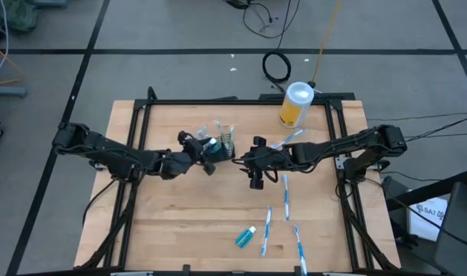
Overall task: Pick & Place toothbrushing station
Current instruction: Put the the top blue mouthwash into the black mesh organizer
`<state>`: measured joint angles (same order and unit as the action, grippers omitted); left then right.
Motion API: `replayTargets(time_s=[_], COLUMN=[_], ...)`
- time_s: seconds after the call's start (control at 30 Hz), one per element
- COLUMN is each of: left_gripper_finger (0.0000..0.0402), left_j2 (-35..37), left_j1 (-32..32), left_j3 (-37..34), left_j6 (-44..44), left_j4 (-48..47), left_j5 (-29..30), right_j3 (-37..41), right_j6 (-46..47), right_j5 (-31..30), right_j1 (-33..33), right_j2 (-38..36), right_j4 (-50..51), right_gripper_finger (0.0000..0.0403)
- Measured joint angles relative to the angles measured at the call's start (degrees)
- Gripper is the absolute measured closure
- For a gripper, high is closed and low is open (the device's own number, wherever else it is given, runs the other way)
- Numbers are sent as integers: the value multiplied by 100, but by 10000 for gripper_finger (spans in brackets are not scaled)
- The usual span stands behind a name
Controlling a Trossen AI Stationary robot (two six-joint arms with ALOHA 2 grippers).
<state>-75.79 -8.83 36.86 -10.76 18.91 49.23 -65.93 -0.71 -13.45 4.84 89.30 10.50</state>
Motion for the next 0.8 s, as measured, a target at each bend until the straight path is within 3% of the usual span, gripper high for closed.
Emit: replayTargets(time_s=[0.63,0.8], left_gripper_finger=[298,298], left_j2=[0,0], left_j1=[185,200], left_j3=[0,0], left_j6=[-941,-1081], left_j4=[-787,-930], left_j5=[-187,-575], right_j3=[-1,-2], right_j6=[2,2], right_j5=[2,2], right_j1=[0,0], right_j2=[0,0], right_j4=[2,2], right_gripper_finger=[216,216])
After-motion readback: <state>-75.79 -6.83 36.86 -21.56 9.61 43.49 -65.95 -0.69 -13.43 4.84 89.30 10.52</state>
